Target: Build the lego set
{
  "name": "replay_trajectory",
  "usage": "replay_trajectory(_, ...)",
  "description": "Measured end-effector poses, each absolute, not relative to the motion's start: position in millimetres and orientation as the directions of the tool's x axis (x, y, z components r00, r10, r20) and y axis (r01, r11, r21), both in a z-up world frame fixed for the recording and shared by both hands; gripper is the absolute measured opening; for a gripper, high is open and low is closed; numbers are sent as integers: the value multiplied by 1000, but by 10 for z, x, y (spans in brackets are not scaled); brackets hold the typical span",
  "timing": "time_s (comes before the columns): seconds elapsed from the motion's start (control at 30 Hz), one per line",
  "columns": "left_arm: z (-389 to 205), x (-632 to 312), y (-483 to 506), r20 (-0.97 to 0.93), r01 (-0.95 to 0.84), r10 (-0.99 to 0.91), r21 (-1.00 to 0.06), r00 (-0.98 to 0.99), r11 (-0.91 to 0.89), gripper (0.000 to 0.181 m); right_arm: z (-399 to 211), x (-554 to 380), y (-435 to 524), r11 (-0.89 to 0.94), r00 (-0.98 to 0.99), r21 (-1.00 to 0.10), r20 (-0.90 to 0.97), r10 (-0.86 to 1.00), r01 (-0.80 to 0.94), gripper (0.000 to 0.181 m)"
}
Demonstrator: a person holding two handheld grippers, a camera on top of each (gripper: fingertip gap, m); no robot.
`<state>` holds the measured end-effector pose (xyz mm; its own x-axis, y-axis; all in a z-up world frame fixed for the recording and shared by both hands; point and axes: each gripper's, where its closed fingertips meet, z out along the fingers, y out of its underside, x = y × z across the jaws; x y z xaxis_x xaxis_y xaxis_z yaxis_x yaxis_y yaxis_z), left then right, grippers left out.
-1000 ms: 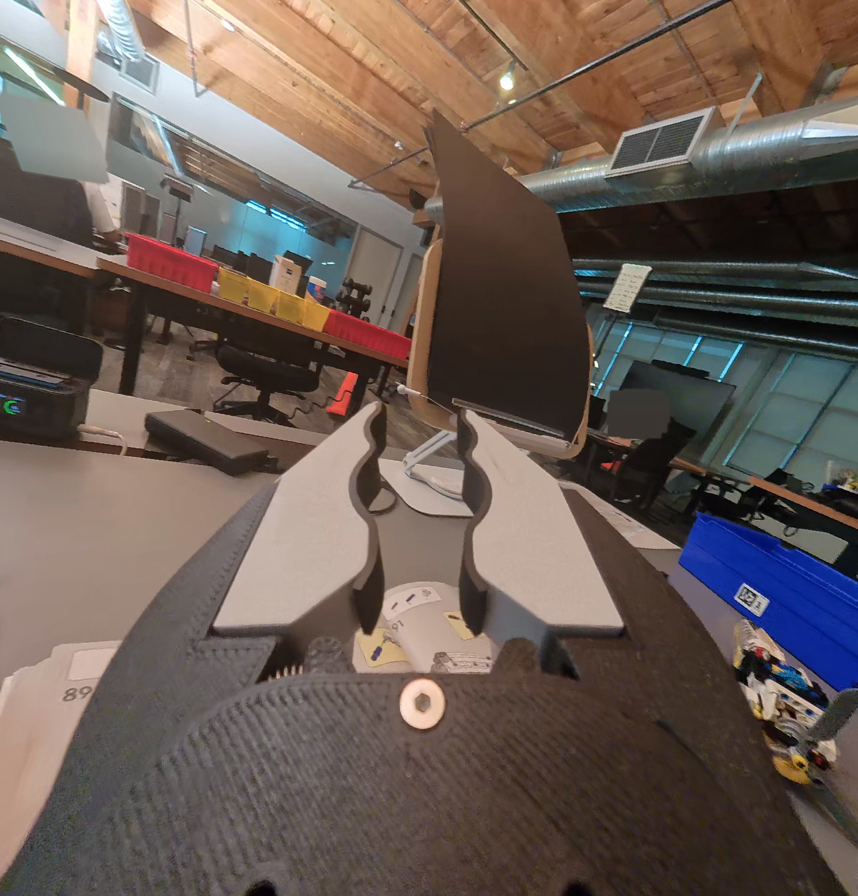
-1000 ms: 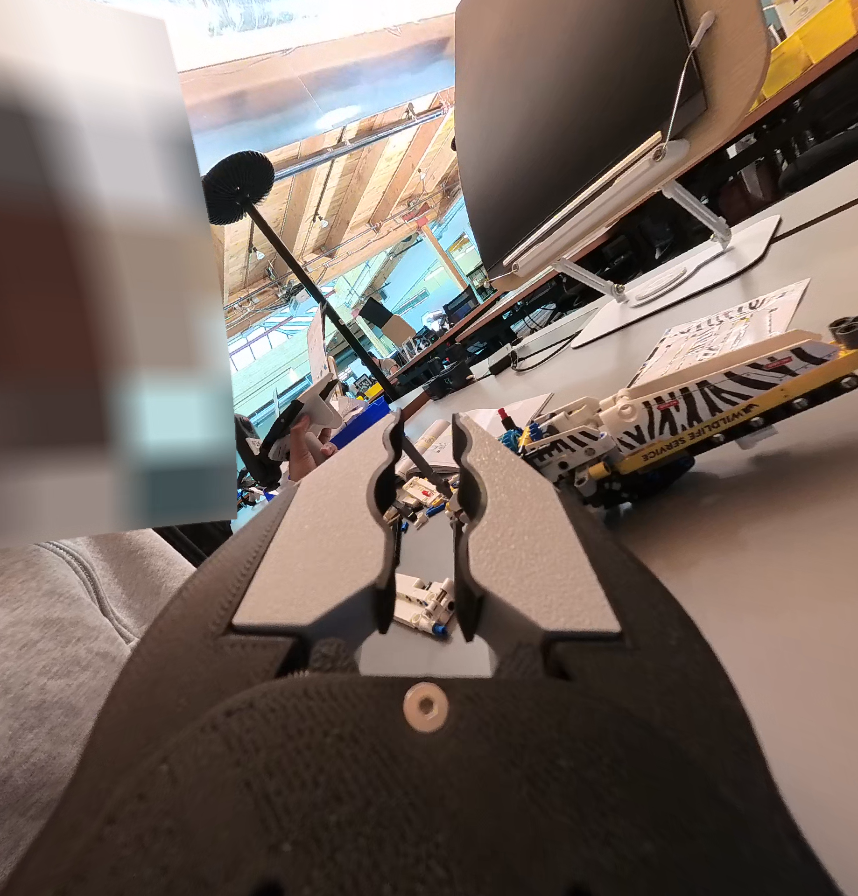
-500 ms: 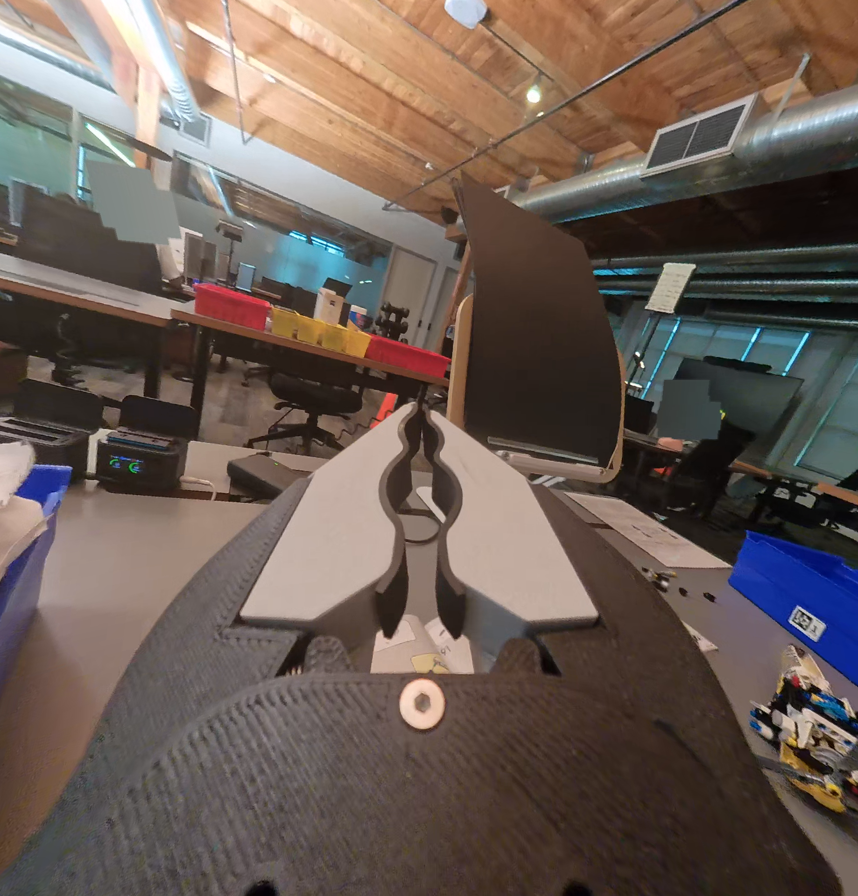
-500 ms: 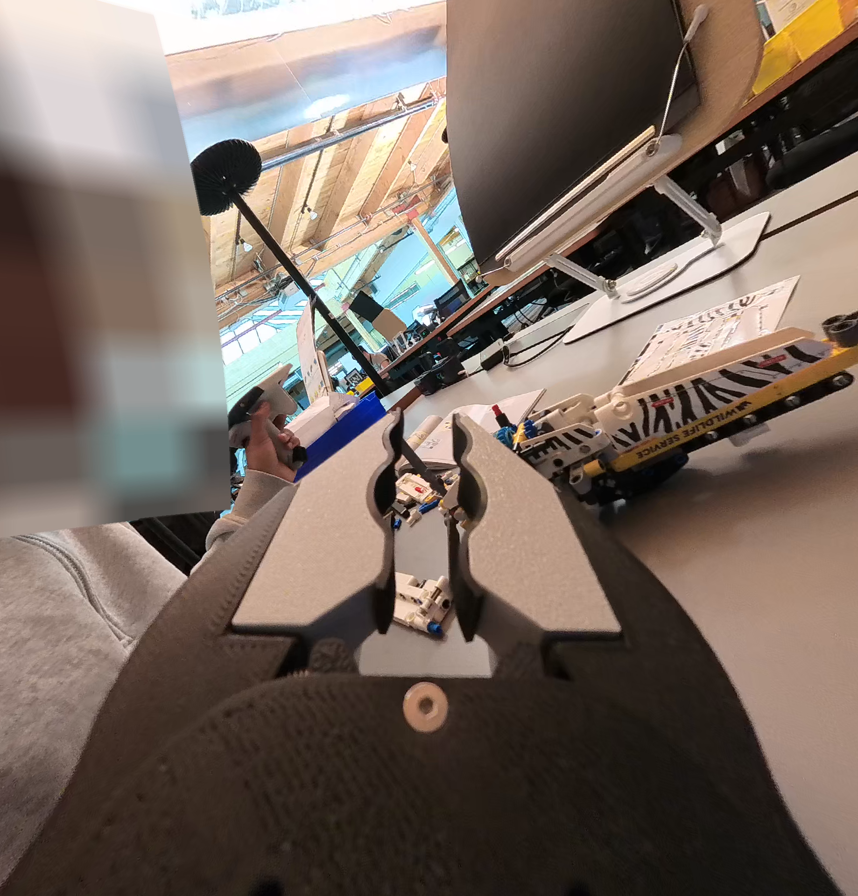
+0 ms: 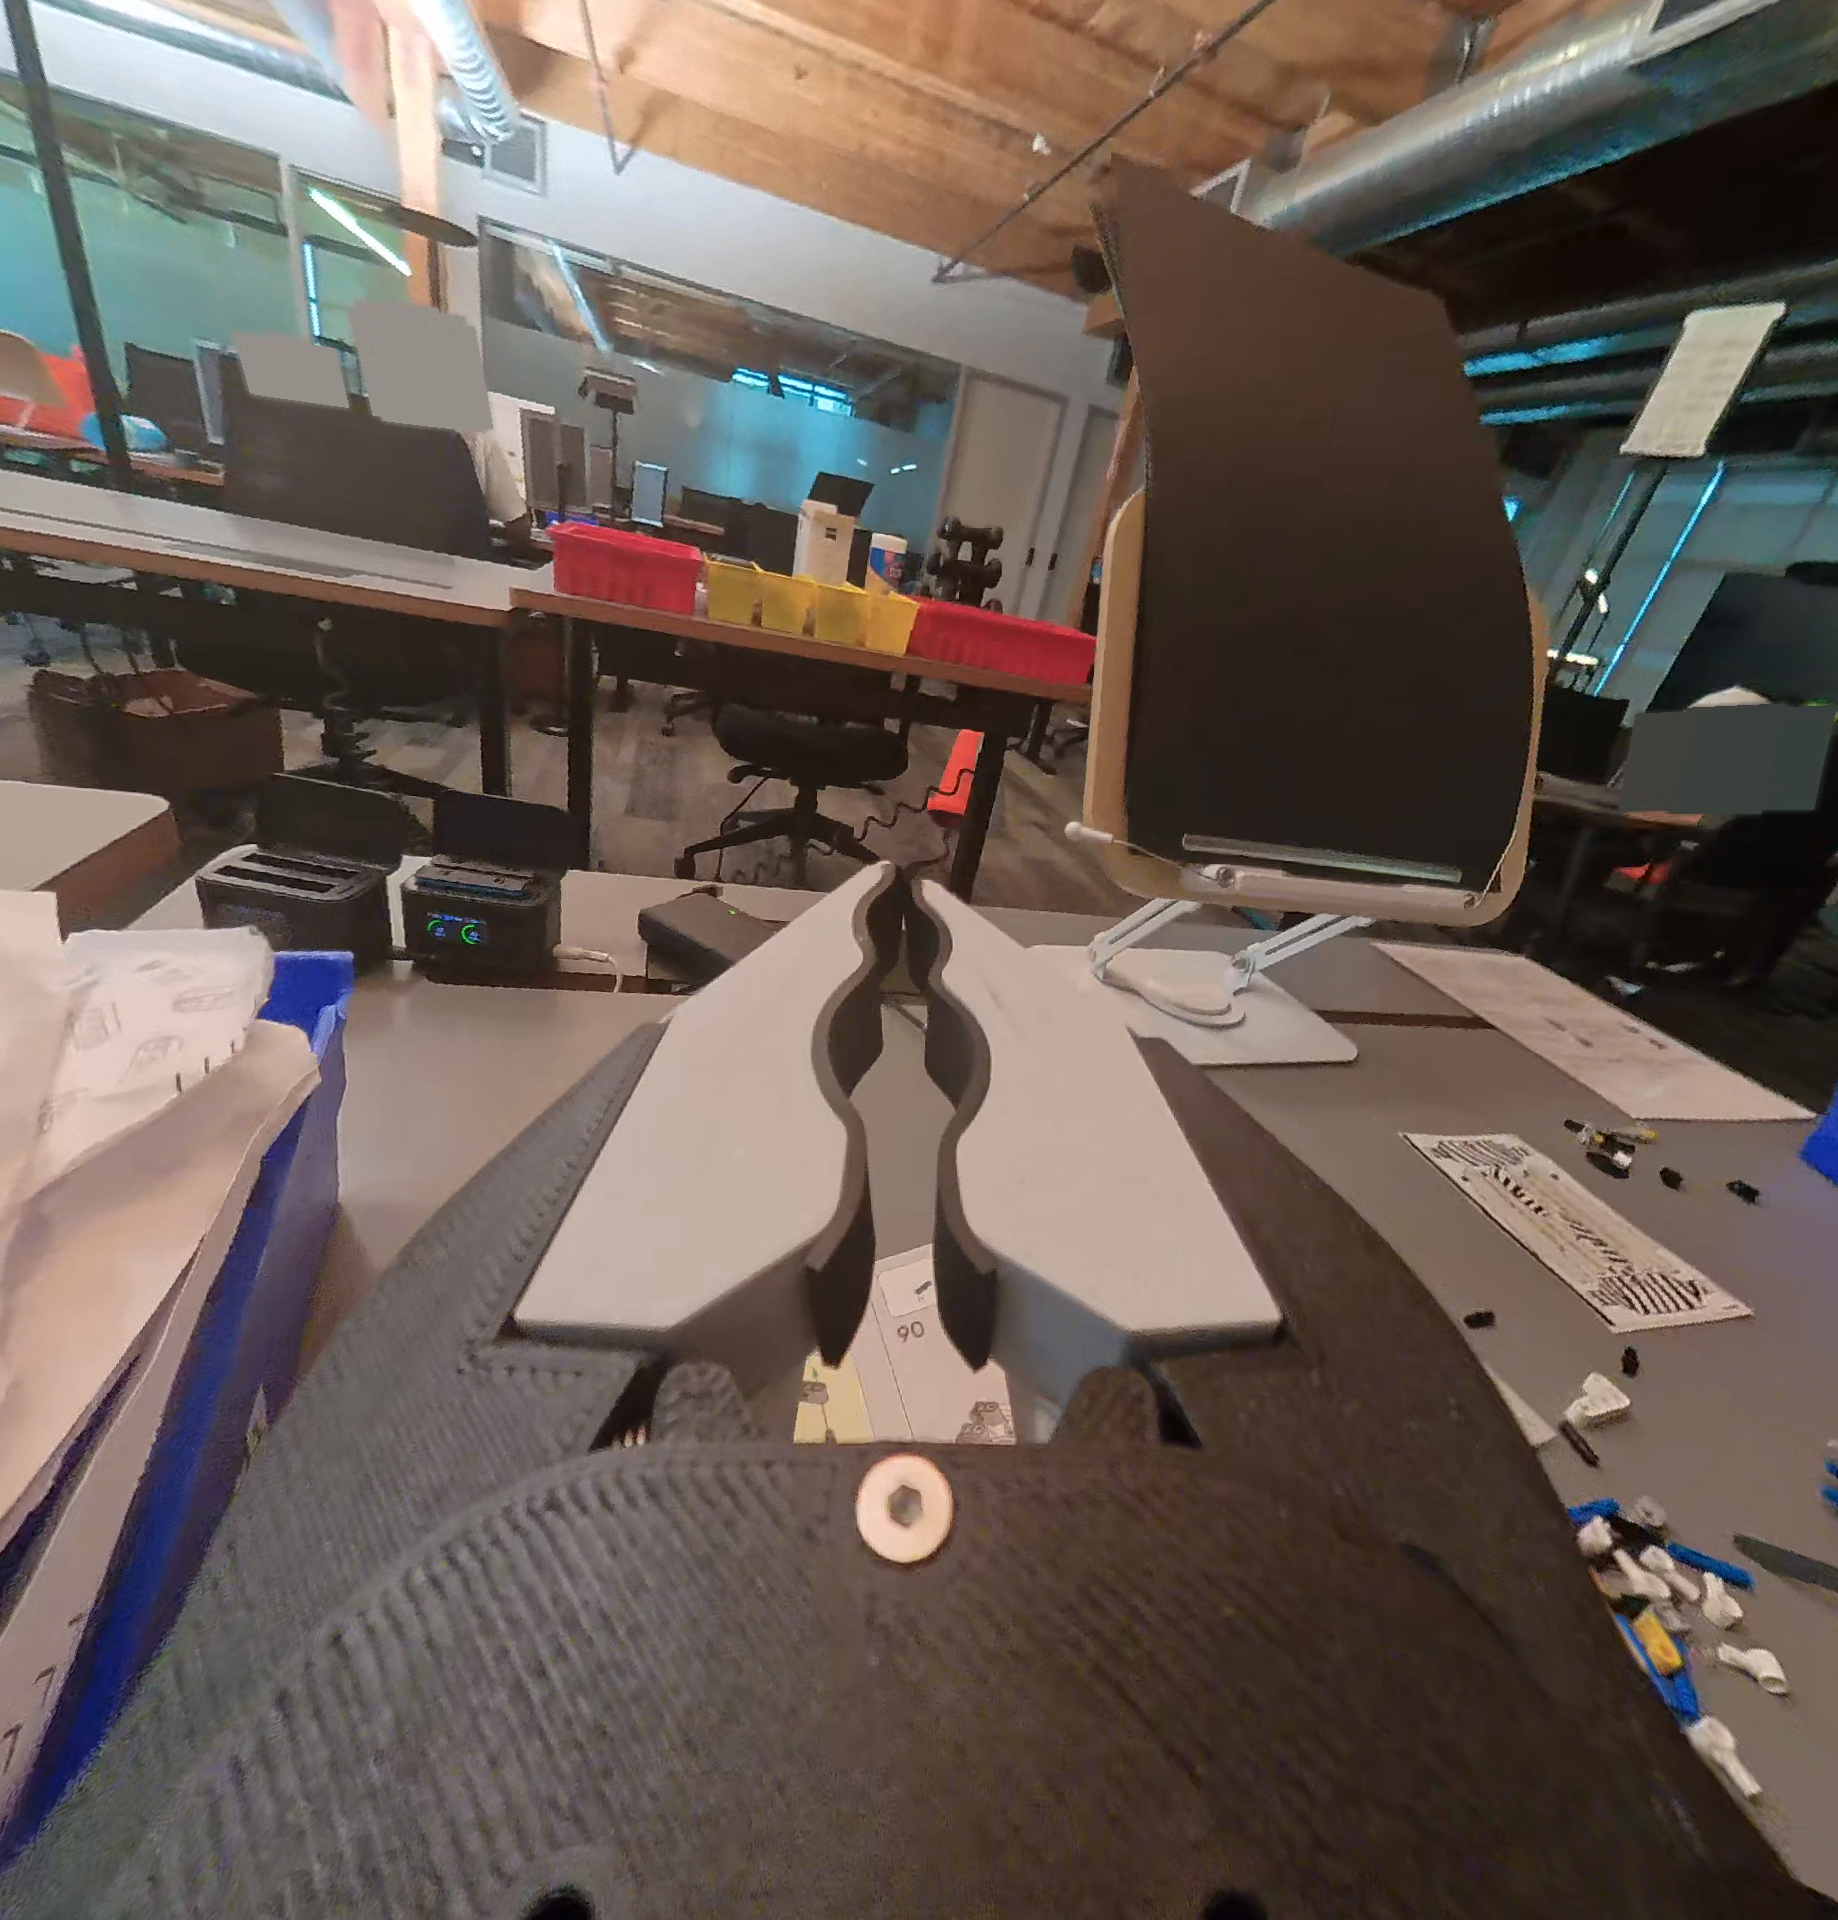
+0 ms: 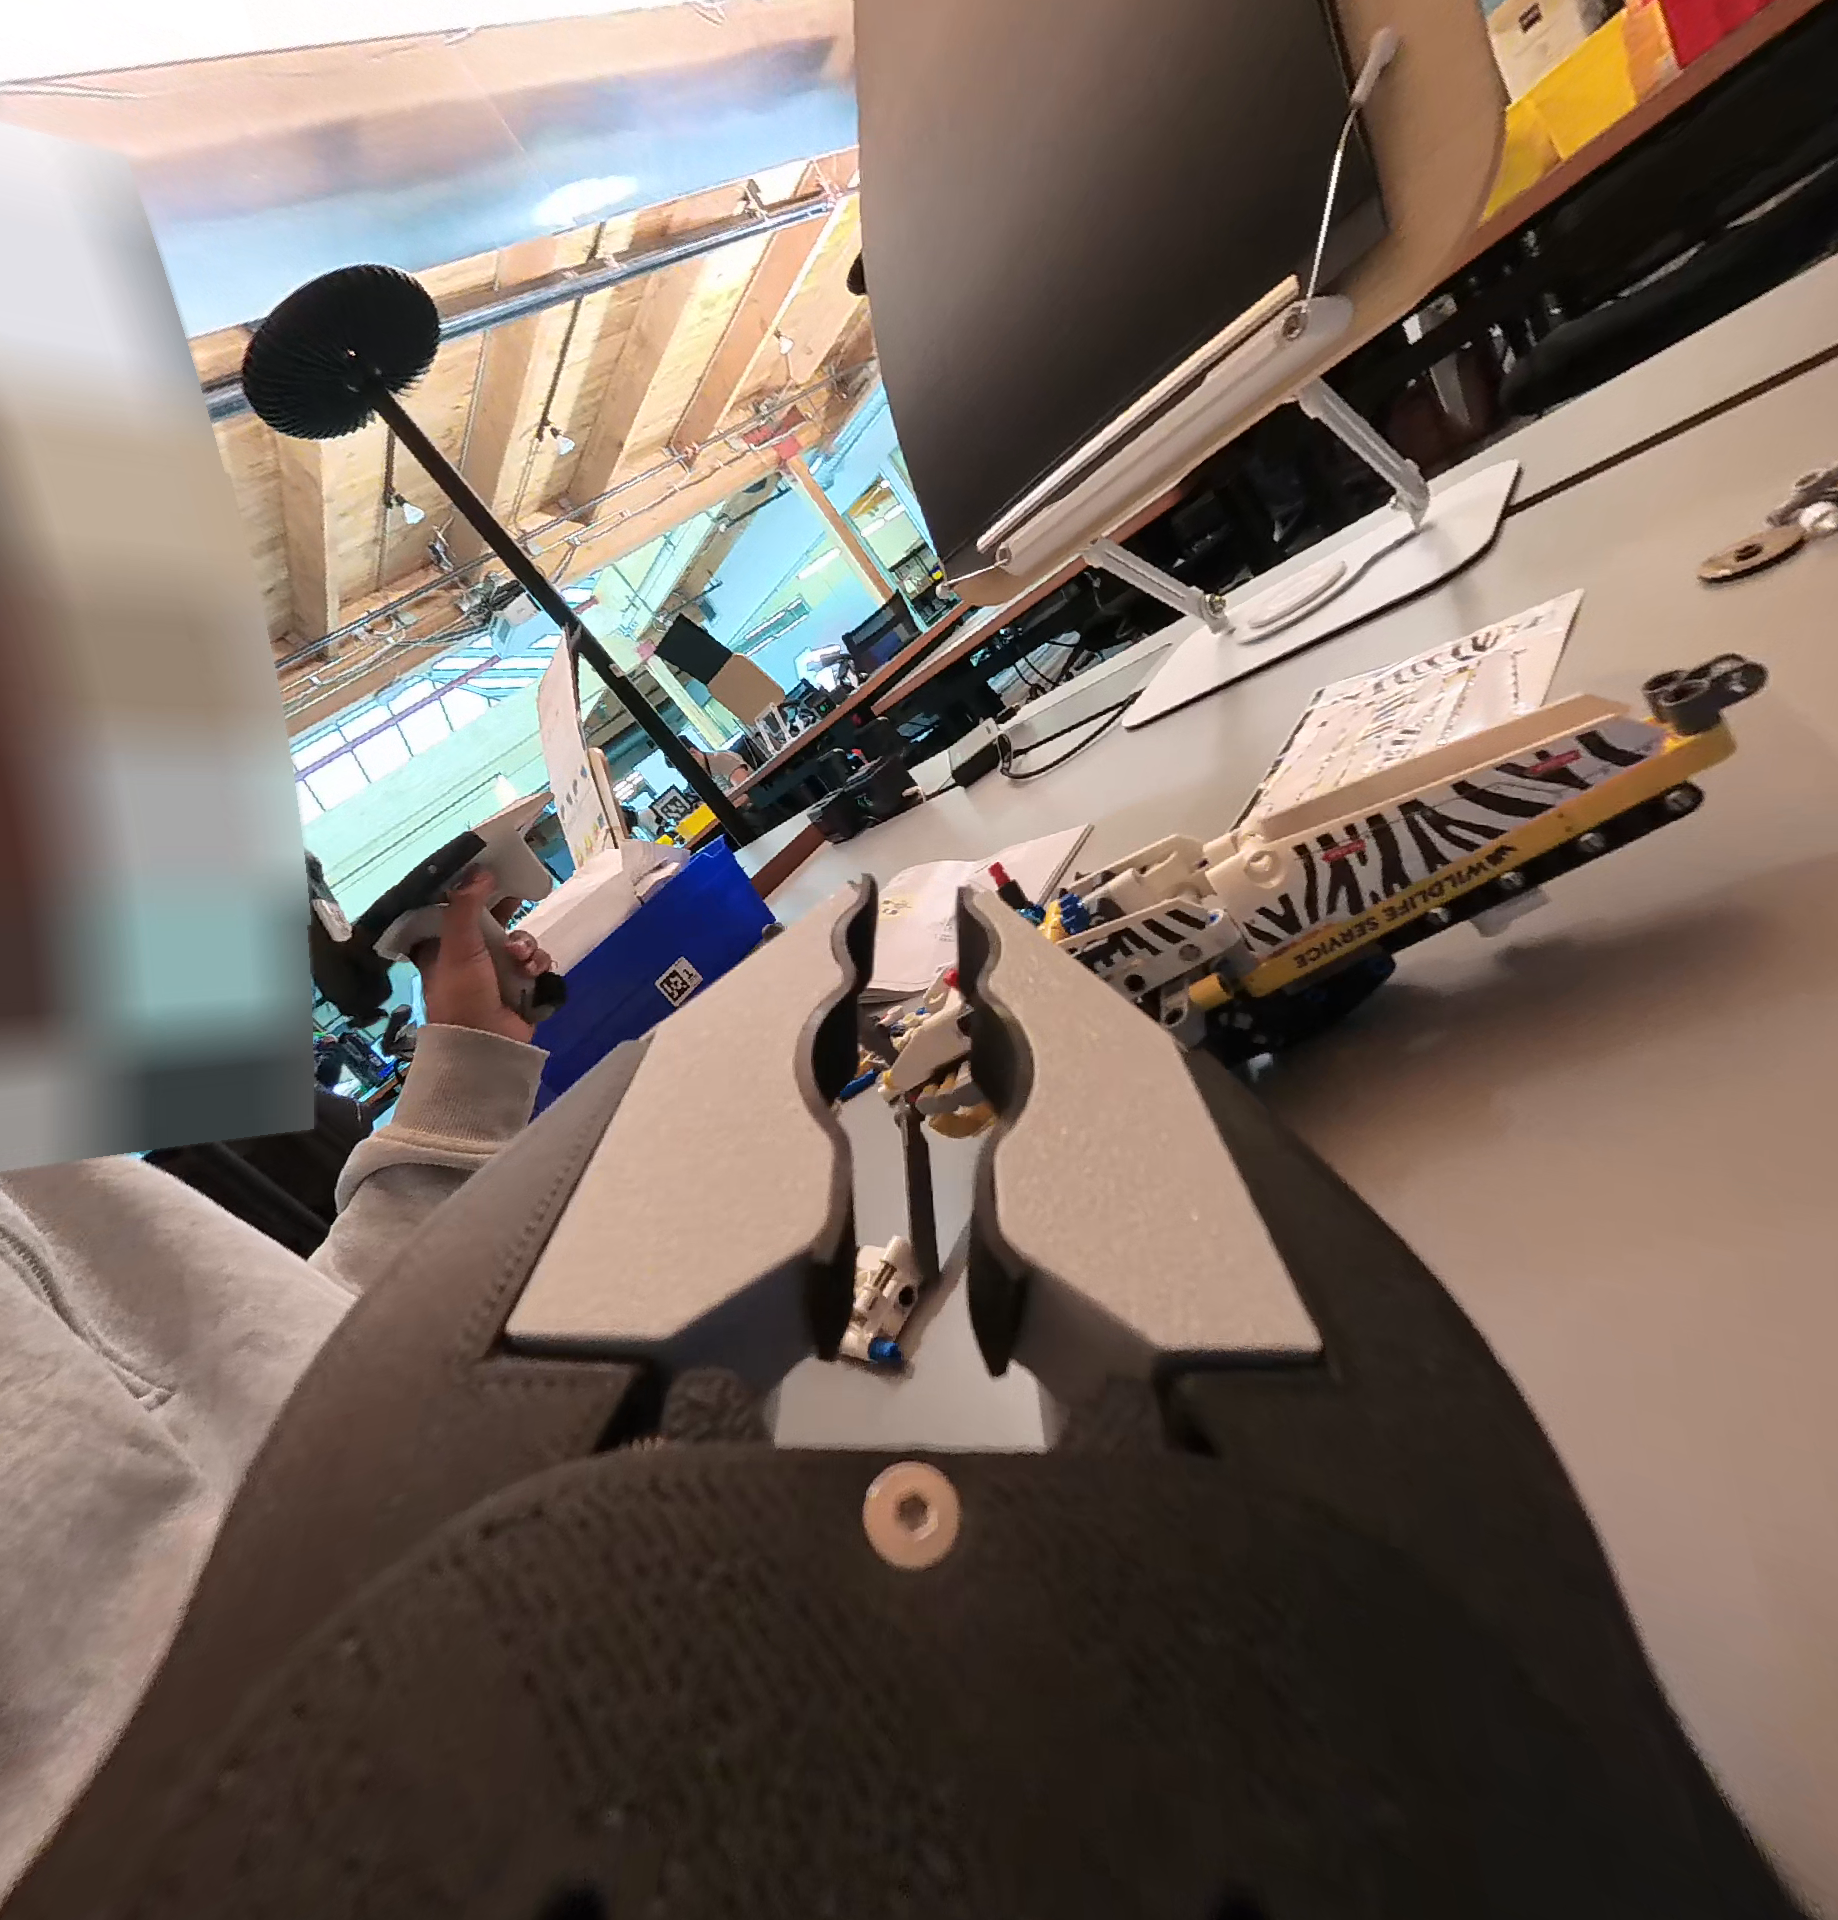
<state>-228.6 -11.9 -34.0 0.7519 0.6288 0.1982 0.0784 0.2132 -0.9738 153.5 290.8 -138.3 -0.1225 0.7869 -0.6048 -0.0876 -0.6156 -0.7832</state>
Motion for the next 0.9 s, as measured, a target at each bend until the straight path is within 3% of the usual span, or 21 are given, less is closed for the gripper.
replay_trajectory(0.03, -343, -2282, -107, 193, 79, 628, -975, 754, 206, 0, -1387, 1532, 2911, -615, -119, -784, -605, 787, -86, 13)
replay_trajectory(0.3, -309, -2349, -280, 210, 85, 668, -973, 714, 215, 0, -1454, 1487, 2940, -570, -18, -819, -570, 821, -66, 11)
replay_trajectory(0.57, -165, -2185, -188, 244, 107, 588, -960, 771, 259, 0, -1517, 1414, 2881, -468, 75, -884, -467, 881, -4, 7)
replay_trajectory(0.77, -140, -2052, -46, 226, 118, 542, -967, 810, 227, 0, -1548, 1140, 2366, -266, 72, -957, -259, 963, 115, 4)
replay_trajectory(0.9, -115, -1989, 18, 235, 129, 512, -964, 826, 234, 0, -1275, 974, 1953, -47, 15, -997, -46, 999, 62, 10)
